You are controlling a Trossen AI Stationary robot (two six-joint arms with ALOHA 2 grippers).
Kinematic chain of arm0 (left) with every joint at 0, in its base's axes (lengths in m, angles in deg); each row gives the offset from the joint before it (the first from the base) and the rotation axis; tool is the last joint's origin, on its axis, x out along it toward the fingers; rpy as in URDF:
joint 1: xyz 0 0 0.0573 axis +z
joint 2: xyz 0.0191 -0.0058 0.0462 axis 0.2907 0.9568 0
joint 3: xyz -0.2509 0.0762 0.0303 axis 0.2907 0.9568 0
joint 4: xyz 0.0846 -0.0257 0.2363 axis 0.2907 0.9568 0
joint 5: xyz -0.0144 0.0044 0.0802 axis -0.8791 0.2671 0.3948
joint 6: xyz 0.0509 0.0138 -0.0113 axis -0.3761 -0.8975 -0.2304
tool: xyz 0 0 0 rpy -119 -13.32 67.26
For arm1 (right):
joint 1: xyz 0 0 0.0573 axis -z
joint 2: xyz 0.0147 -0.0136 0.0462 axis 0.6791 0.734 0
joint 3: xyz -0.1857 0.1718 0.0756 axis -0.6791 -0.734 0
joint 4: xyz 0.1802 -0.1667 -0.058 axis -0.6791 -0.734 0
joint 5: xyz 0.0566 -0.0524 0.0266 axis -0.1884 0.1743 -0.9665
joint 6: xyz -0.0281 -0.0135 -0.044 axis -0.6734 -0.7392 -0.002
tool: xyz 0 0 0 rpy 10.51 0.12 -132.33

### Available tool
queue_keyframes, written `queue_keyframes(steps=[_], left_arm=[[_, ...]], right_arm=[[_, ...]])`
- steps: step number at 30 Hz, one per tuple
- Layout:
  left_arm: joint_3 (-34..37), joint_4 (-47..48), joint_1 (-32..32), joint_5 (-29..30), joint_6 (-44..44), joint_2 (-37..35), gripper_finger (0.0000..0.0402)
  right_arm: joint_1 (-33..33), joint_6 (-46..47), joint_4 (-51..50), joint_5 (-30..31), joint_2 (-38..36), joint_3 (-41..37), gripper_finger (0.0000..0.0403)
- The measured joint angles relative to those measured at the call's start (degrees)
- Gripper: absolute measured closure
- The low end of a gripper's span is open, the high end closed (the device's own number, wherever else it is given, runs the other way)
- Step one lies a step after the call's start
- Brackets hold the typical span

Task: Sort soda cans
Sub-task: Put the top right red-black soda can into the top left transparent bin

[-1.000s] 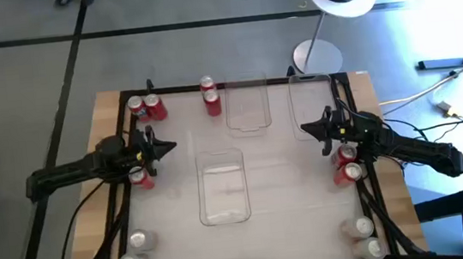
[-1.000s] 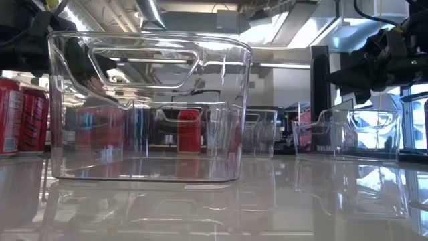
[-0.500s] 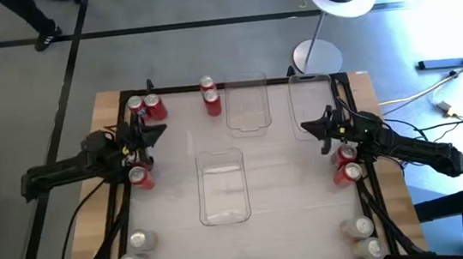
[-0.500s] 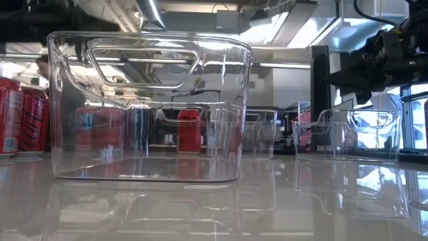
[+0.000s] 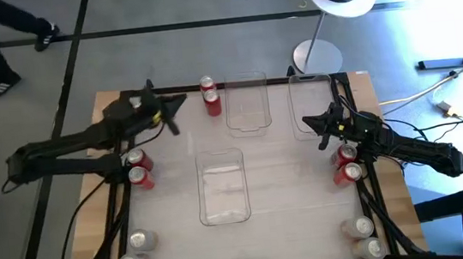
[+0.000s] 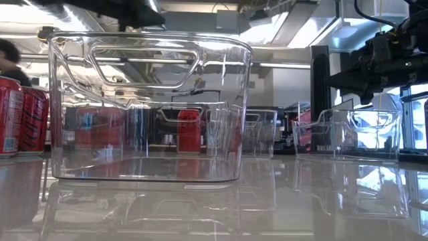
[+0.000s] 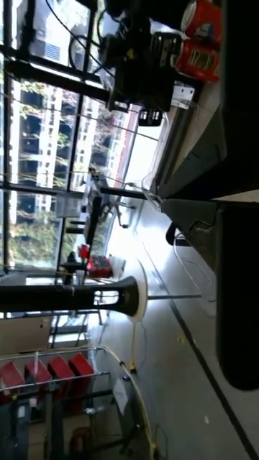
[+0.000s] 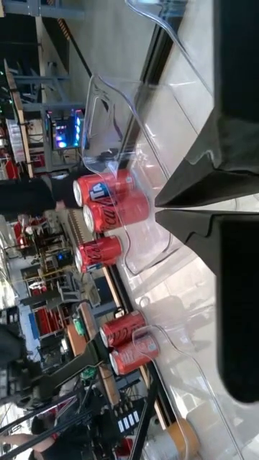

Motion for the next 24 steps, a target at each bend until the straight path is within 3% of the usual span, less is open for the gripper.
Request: queue_keyframes(steps=[5, 8, 19, 24], left_arm=[[-8.0, 0.3, 2.5, -0.3, -5.0, 9.9, 0.0399], [-13.4, 4.9, 4.3, -0.4, -5.0, 14.4, 0.0376], [-37.8, 35.1, 11.1, -6.3, -2.5, 29.6, 0.0182], [-49.0, 46.5, 14.3, -8.4, 0.6, 37.8, 0.0117]], right_arm=[[0.0, 0.0, -0.1, 0.0, 0.0, 0.0, 0.0384], [0.0, 0.0, -0.2, 0.0, 0.0, 0.0, 0.0384], [0.0, 0.0, -0.2, -1.1, 0.0, 0.0, 0.0384], [0.0, 0.0, -0.2, -1.1, 0.0, 0.0, 0.0384]])
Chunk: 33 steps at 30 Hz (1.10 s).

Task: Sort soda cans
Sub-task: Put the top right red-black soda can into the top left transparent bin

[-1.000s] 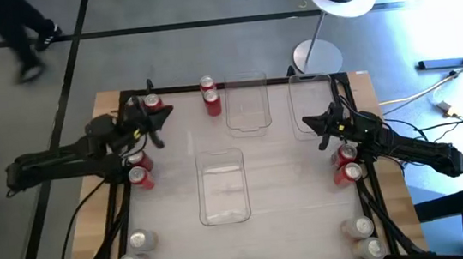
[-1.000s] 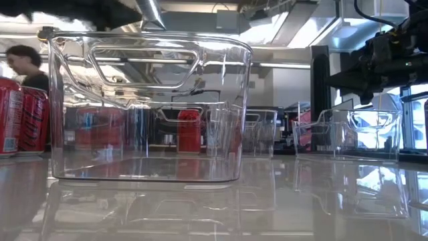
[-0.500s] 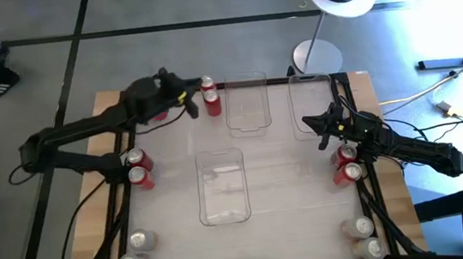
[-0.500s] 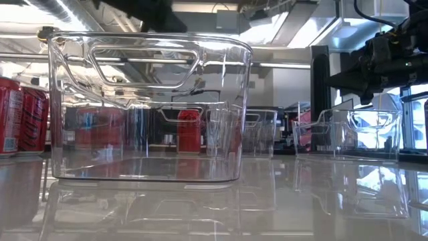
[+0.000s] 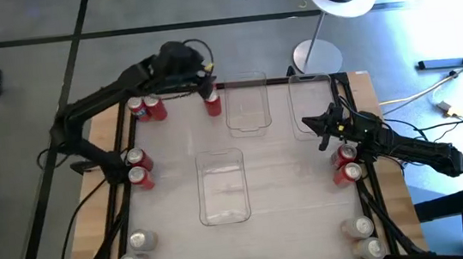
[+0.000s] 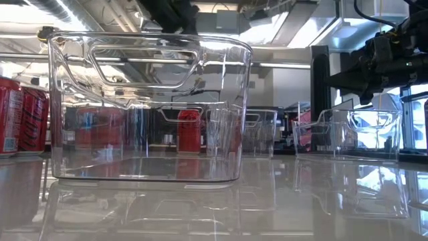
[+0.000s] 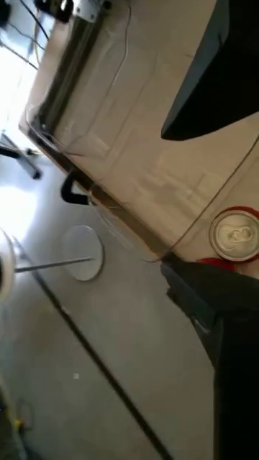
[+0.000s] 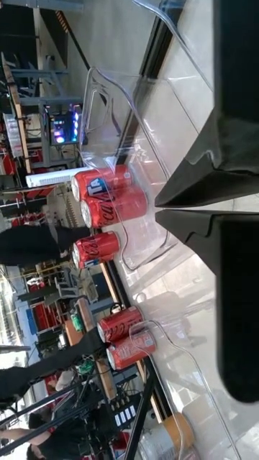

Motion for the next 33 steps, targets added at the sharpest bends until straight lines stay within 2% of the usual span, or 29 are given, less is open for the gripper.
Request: queue_keyframes(steps=[3, 8, 21, 33], left_arm=[[-4.4, 4.8, 1.3, 0.1, 2.7, 4.1, 0.0098], [-5.0, 6.0, 1.7, 0.1, 4.6, 7.3, 0.0093], [0.5, 6.8, 0.4, 0.9, 5.9, 11.1, 0.0095], [2.8, 4.5, 0.6, 3.8, 13.2, 15.5, 0.0096]], right_arm=[[0.0, 0.0, 0.0, 0.0, 0.0, 0.0, 0.0384], [0.0, 0.0, -0.1, 0.0, 0.0, 0.0, 0.0384], [0.0, 0.0, 0.0, 0.0, 0.0, 0.0, 0.0384], [0.0, 0.1, -0.9, 0.0, 0.0, 0.0, 0.0384]])
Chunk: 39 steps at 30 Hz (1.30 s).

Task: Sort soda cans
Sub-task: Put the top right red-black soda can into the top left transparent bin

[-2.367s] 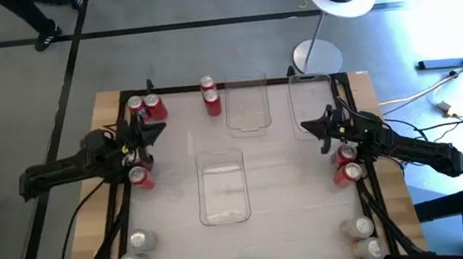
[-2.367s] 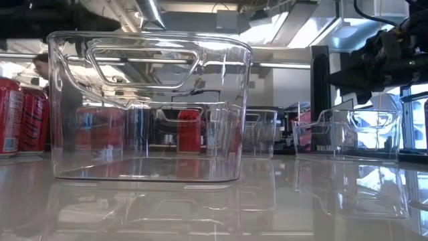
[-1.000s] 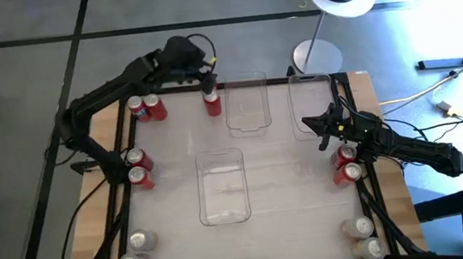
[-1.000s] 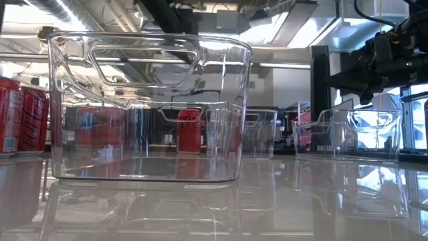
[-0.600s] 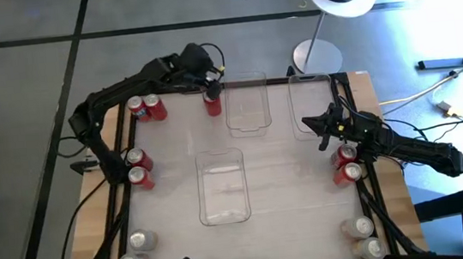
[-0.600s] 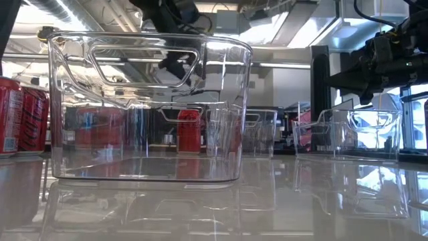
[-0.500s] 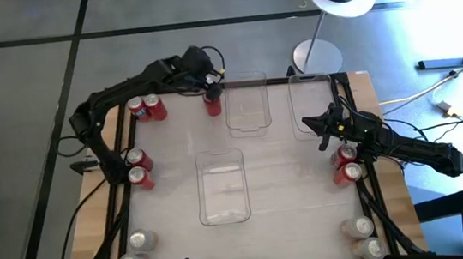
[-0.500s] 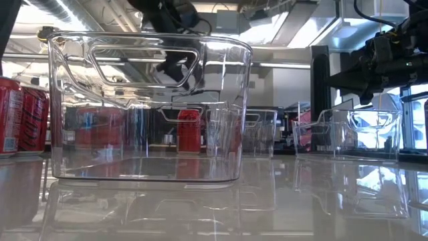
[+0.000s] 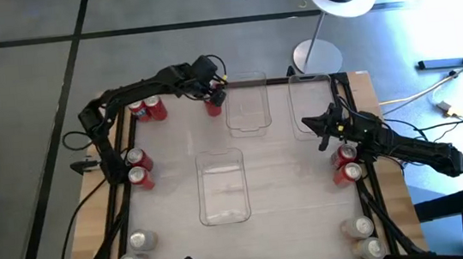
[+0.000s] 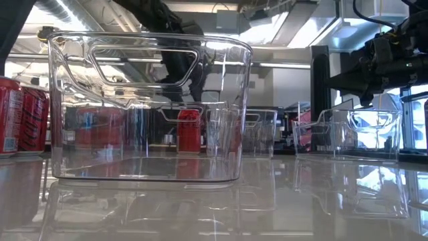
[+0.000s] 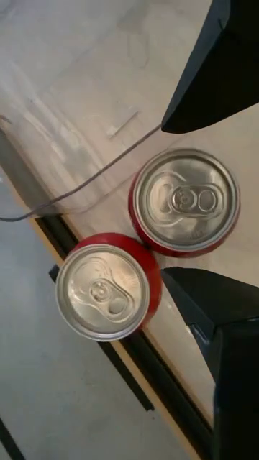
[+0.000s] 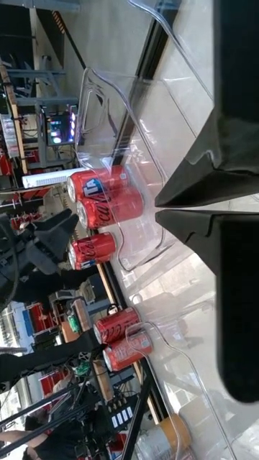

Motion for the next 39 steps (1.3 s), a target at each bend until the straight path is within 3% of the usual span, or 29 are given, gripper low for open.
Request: queue_keyframes(steps=[17, 39], left_arm=[[-0.2, -0.4, -0.7, 0.3, -0.7, 4.3, 0.0096], [-0.3, -0.3, -0.9, -0.1, -3.1, 4.2, 0.0095]], right_arm=[[0.0, 0.0, -0.2, 0.0, 0.0, 0.0, 0.0384], [0.0, 0.0, -0.3, 0.0, 0.0, 0.0, 0.0384]])
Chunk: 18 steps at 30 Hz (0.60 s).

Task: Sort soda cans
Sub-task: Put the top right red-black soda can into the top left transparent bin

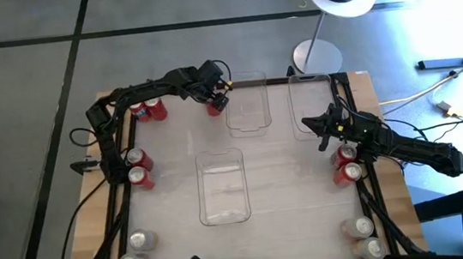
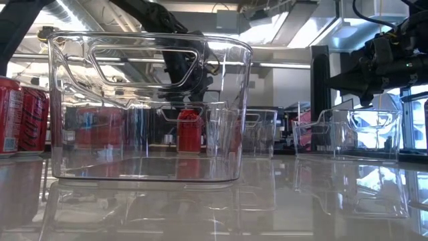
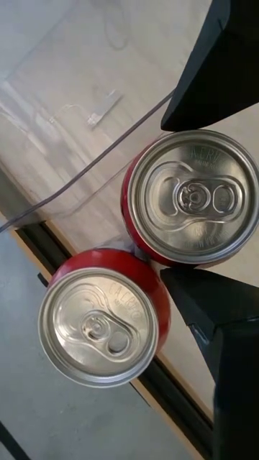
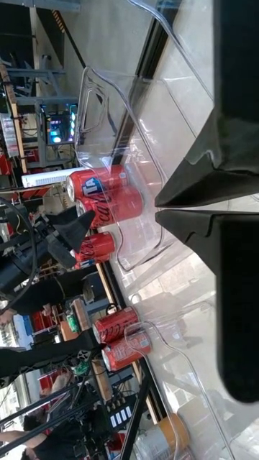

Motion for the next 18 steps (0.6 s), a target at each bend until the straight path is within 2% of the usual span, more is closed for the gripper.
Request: queue_keyframes(steps=[7, 10, 14, 18], left_arm=[[1.1, -0.4, 0.8, -0.3, 1.1, 0.2, 0.0093], [1.2, -0.6, 0.8, -0.4, 1.1, 0.5, 0.0069], [1.6, -0.3, 0.8, -0.6, 1.1, 1.0, 0.0017], [1.4, -0.1, 0.8, -0.4, -0.5, 0.9, 0.0009]], right_arm=[[0.0, 0.0, 0.0, 0.0, 0.0, 0.0, 0.0384], [0.0, 0.0, 0.0, 0.0, 0.0, 0.0, 0.0384], [0.0, 0.0, 0.0, 0.0, 0.0, 0.0, 0.0384], [0.0, 0.0, 0.0, 0.0, 0.0, 0.0, 0.0384]])
